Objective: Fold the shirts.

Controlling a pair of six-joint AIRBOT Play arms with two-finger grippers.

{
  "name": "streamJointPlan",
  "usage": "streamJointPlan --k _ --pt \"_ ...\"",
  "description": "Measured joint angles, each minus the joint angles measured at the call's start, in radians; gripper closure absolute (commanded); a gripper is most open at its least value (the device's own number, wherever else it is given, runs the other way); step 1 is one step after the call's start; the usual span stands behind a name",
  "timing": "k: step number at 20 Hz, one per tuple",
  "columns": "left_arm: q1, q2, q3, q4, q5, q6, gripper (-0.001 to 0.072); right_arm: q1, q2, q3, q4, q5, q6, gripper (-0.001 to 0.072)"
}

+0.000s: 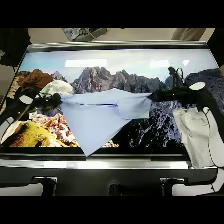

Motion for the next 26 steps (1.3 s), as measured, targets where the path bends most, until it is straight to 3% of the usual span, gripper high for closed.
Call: streamJointPlan --k 6,10,13,18,26 --pt "0.014 0.372 0.272 0.006 0.009 0.074 0.0675 0.0 0.358 0.274 -0.182 -0.108 -0.042 0.0663" --pt "0.061 0.642 0.395 0.053 -0.02 0.075 0.0676 -0.001 0.648 0.37 -0.446 -0.171 0.092 0.0663" --pt "0.109 0.78 0.425 0.107 -0.101 0.042 0.0675 -0.001 0.803 0.393 -0.624 -0.092 0.165 0.0663" --pt "0.172 0.866 0.438 0.2 -0.218 -0.015 0.0675 0.0 0.923 0.403 -0.85 0.081 0.224 0.0663" --pt "0.19 0.918 0.44 0.241 -0.367 -0.029 0.0675 0.0 1.019 0.406 -0.937 0.2 0.241 0.0663"
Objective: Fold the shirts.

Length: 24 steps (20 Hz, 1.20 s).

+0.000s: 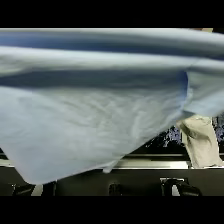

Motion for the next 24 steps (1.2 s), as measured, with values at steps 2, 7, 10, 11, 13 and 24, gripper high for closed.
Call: streamJointPlan --k 2,7,10,11,13,24 --pt "0.001 -0.015 -0.014 0.008 -0.053 0.0 0.0675 0.0 -0.016 0.0 -0.003 -0.004 0.004 0.0663" --pt "-0.019 -0.151 -0.136 -0.011 -0.111 0.0 0.0675 0.0 -0.253 0.0 0.027 -0.051 0.045 0.0663" --pt "-0.069 -0.341 -0.192 -0.013 -0.047 0.015 0.0674 0.0 -0.529 0.0 0.119 -0.166 0.055 0.0662" --pt "-0.087 -0.41 -0.195 -0.013 -0.003 0.02 0.0674 0.0 -0.617 0.0 0.164 -0.229 0.057 0.0662" --pt "-0.122 -0.577 -0.175 -0.01 0.082 0.026 0.0673 0.0 -0.802 -0.001 0.285 -0.373 0.068 0.0662" --pt "-0.219 -1.127 0.057 -0.033 0.214 0.034 0.0271 -0.001 -1.263 0.0 0.645 -0.546 0.105 0.0423"
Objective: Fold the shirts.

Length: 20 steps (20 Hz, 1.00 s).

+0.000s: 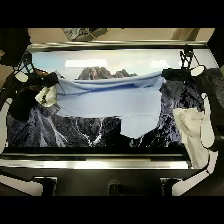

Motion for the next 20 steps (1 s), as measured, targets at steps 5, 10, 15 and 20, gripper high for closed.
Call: streamJointPlan --k 5,10,15,20 --pt "0.045 -0.018 0.069 0.007 -0.205 0.0 0.015 -0.039 0.065 0.002 0.029 0.159 -0.037 0.009" --pt "0.159 -0.017 0.048 0.039 -0.546 -0.001 0.0174 -0.133 0.146 0.002 -0.129 0.531 -0.097 0.022" --pt "0.182 -0.013 -0.1 0.036 -0.604 0.016 0.0217 -0.156 0.165 0.0 -0.329 0.736 -0.101 0.022" --pt "0.151 -0.015 -0.2 0.024 -0.521 0.027 0.0293 -0.156 0.168 0.0 -0.369 0.782 -0.101 0.022"
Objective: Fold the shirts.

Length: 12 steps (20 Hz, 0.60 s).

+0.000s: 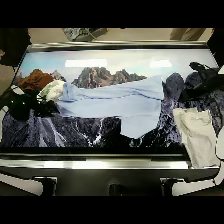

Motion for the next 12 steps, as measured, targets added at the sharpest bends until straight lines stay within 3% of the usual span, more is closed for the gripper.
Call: streamJointPlan --k 1,3,4,5,8,10,12 --pt "-0.008 -0.002 -0.01 -0.003 0.021 0.002 0.035 0.0 0.0 0.0 -0.003 0.004 -0.002 0.022" --pt "-0.021 -0.007 -0.021 -0.003 0.055 0.004 0.0572 0.0 0.0 0.0 -0.009 0.016 -0.007 0.022" --pt "-0.024 -0.01 -0.024 -0.004 0.066 0.004 0.0593 0.0 0.0 0.0 -0.01 0.02 -0.008 0.022" --pt "-0.026 -0.011 -0.027 -0.004 0.077 0.005 0.0674 0.0 0.0 0.0 -0.011 0.023 -0.009 0.0219" --pt "-0.031 -0.014 -0.031 -0.004 0.092 0.014 0.0673 0.0 0.001 -0.014 -0.011 0.04 -0.011 0.0216" --pt "-0.034 -0.014 -0.032 -0.004 0.098 0.021 0.0673 0.0 0.001 -0.06 0.01 0.051 -0.011 0.0142" --pt "-0.034 -0.011 -0.033 -0.004 0.098 0.028 0.0674 0.0 0.001 -0.141 0.075 0.037 -0.013 0.0146"
